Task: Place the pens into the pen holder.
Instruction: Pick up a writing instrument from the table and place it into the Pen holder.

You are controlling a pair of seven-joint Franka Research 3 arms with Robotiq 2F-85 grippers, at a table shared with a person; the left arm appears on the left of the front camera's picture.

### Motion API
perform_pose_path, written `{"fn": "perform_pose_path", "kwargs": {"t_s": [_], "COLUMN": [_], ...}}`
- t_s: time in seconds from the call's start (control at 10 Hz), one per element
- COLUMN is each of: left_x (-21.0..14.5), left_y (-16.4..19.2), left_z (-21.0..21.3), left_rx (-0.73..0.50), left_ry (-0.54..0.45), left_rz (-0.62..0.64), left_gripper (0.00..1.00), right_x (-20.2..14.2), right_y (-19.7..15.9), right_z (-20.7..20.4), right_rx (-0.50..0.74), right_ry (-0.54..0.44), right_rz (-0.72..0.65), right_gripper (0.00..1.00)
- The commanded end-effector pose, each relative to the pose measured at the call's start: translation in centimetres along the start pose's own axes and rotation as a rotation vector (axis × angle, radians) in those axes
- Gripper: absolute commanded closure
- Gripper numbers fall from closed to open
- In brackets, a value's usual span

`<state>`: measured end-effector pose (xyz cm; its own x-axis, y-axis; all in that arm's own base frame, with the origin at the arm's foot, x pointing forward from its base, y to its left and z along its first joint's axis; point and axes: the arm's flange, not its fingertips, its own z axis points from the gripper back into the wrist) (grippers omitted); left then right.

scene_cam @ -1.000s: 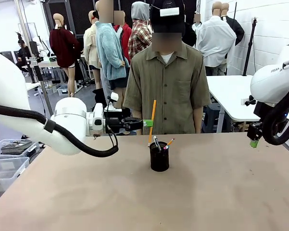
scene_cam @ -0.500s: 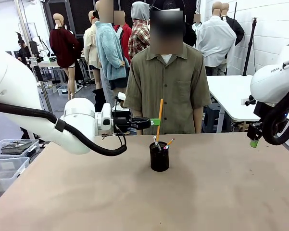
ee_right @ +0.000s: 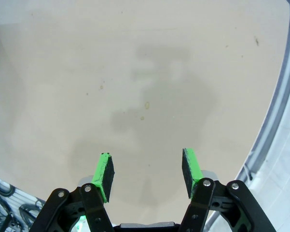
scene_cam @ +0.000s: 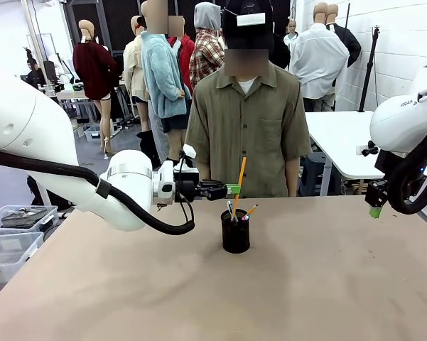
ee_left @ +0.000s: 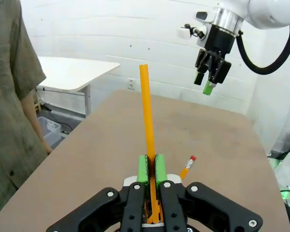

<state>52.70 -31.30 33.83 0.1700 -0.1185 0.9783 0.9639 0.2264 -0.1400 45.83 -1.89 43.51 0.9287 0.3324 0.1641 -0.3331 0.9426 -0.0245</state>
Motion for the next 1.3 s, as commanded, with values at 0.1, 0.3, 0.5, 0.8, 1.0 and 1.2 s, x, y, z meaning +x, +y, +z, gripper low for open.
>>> {"fn": "perform_pose_path", "kwargs": {"t_s": [0.1,0.3,0.5,0.8,1.0,1.2], "left_x": [-0.7,-1.4,-1.9,-2.2,-1.8,-0.8], "left_y": [-0.1,-0.5,-0.5,-0.7,-1.0,-1.5], "left_z": [0.3,0.3,0.1,0.3,0.5,1.6], "left_rx": [0.035,0.038,0.041,0.042,0.057,0.114], "left_ry": [0.024,0.045,0.055,0.063,0.069,0.085], "left_rz": [-0.063,-0.094,-0.089,-0.098,-0.096,-0.064], "left_gripper": [1.0,1.0,1.0,0.85,0.45,0.45], "right_x": [-0.4,-0.4,-0.4,-0.4,-0.4,-0.4], "right_y": [0.0,0.0,0.0,0.0,0.0,0.0], "right_z": [-0.3,-0.3,-0.3,-0.3,-0.3,-0.3], "right_rx": [-0.039,-0.039,-0.039,-0.039,-0.039,-0.039], "right_ry": [-0.001,-0.001,-0.001,-0.001,-0.001,-0.001], "right_rz": [0.01,0.01,0.01,0.01,0.01,0.01], "right_gripper": [0.28,0.28,0.28,0.28,0.28,0.28]}}
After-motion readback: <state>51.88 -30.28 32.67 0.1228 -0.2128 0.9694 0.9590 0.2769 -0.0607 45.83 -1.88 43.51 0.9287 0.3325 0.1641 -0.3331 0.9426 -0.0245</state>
